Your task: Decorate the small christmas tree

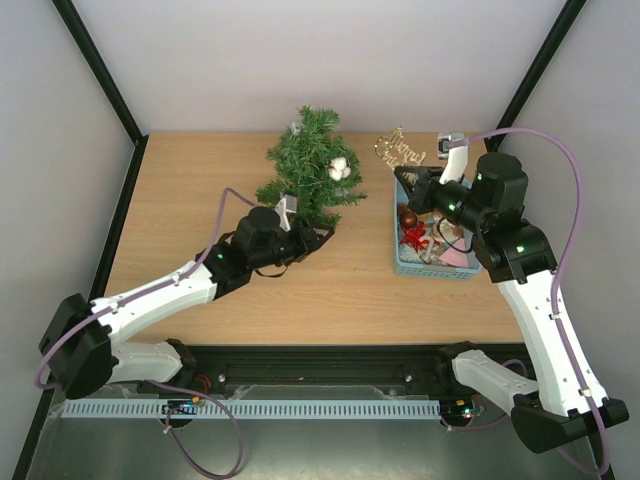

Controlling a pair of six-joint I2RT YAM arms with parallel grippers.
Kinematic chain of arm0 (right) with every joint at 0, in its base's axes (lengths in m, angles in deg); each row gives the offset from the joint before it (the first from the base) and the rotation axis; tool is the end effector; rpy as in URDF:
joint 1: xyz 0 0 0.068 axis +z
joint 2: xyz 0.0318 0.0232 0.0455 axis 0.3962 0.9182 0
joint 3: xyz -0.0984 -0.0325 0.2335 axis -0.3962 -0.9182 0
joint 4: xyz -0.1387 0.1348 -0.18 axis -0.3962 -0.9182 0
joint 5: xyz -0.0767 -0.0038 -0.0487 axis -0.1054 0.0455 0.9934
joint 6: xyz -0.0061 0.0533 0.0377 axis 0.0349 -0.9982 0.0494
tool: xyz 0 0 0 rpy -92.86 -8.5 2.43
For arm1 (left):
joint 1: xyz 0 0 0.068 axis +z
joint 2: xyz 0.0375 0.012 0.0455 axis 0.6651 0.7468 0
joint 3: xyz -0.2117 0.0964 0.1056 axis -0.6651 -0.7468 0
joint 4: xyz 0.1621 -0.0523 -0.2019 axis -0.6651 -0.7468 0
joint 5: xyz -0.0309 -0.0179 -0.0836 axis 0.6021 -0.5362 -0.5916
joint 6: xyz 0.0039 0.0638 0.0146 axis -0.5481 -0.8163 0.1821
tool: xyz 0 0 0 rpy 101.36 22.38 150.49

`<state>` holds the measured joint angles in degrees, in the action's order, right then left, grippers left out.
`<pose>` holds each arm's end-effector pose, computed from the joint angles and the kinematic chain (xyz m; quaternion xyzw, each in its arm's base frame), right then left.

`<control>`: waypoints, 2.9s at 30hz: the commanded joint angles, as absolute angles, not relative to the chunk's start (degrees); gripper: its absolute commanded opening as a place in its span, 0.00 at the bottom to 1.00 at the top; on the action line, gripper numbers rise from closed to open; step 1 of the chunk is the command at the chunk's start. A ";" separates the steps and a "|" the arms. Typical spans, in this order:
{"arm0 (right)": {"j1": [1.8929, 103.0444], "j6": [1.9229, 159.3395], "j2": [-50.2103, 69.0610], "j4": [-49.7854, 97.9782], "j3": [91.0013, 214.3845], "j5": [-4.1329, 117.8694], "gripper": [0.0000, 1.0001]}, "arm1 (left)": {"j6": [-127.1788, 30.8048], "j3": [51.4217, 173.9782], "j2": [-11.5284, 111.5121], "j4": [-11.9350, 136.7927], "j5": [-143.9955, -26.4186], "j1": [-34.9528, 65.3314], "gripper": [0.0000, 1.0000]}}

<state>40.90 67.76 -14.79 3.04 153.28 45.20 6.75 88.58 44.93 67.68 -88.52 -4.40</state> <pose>0.2067 0.0833 0.4533 -0.1030 0.7130 0.3327 0.6086 0.2073 -0.2303 0.2745 -0.0795 0.7873 -0.5486 0.2698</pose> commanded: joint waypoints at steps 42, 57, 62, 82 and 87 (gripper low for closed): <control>40.79 68.92 -17.91 0.21 152.91 44.44 0.01 | 8.17 85.53 48.63 70.09 -65.30 1.57 0.38; 40.82 69.15 -17.71 0.29 152.06 44.43 0.01 | 3.78 85.62 49.04 71.05 -67.98 9.41 0.38; 40.75 69.12 -17.43 0.43 152.07 44.43 0.01 | 2.66 86.29 49.87 71.97 -70.37 12.53 0.38; 40.77 68.90 -16.68 1.93 150.36 43.94 0.01 | 6.31 82.27 35.47 63.48 -75.31 12.01 0.54; 40.75 68.81 -16.98 2.01 149.86 44.03 0.01 | 9.11 79.99 34.19 65.66 -76.67 7.92 0.30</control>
